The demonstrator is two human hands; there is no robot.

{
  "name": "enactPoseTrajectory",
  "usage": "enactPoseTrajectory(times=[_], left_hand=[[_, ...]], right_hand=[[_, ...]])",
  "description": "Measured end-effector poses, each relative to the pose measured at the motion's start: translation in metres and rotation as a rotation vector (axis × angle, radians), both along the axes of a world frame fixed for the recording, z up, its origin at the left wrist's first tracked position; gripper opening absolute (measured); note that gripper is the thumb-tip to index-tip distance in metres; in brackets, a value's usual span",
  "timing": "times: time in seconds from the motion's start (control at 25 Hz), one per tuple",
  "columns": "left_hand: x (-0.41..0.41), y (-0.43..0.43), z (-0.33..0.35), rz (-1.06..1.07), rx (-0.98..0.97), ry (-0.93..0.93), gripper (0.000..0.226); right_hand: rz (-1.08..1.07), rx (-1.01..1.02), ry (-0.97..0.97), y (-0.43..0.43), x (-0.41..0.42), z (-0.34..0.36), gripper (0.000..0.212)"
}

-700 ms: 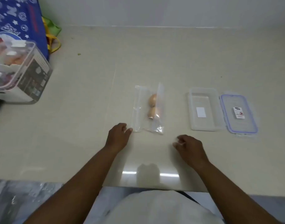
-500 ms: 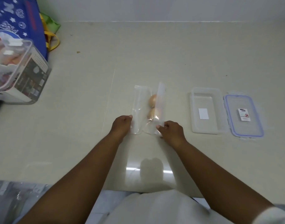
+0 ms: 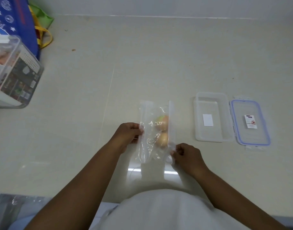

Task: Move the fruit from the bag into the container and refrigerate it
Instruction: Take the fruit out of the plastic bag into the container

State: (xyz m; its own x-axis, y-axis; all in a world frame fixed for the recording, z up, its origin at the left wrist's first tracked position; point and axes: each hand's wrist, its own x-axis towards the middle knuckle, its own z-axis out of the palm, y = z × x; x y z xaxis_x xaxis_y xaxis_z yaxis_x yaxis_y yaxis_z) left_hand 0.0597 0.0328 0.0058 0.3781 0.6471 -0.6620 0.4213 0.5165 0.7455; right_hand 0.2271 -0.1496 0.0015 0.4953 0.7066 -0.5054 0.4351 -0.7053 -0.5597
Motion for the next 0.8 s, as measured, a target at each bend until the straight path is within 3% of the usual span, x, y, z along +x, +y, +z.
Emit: enactPoseTrajectory(times=[0.12,0.32,0.48,0.56,0.8], left_hand=[[0.009,-0.010,0.009,0.003,-0.003,-0.035,0.009],[0.042,-0.028,0.027,-0.079,0.049,-0.106,0.012],[0.054,-0.034,0.034,-0.164,0.049,-0.149,0.022],[0.052,-0.033,0.036,-0.165,0.038,-0.167,0.015],[0.044,-0.031,0.042,0.038,0.129,-0.094,0.017]], right_hand=[[-0.089,0.219,-0.114,0.006,0.010,0.018,0.020],[-0.161,0.284,0.231,0.050,0.009,0.050,0.021],[-0.271,0.307,0.352,0.063,0.013,0.054,0.018],[-0.269,0.295,0.367,0.060,0.017,0.055,0.016],[-0.176,0.261,-0.008,0.045,0.036,0.067,0.020]])
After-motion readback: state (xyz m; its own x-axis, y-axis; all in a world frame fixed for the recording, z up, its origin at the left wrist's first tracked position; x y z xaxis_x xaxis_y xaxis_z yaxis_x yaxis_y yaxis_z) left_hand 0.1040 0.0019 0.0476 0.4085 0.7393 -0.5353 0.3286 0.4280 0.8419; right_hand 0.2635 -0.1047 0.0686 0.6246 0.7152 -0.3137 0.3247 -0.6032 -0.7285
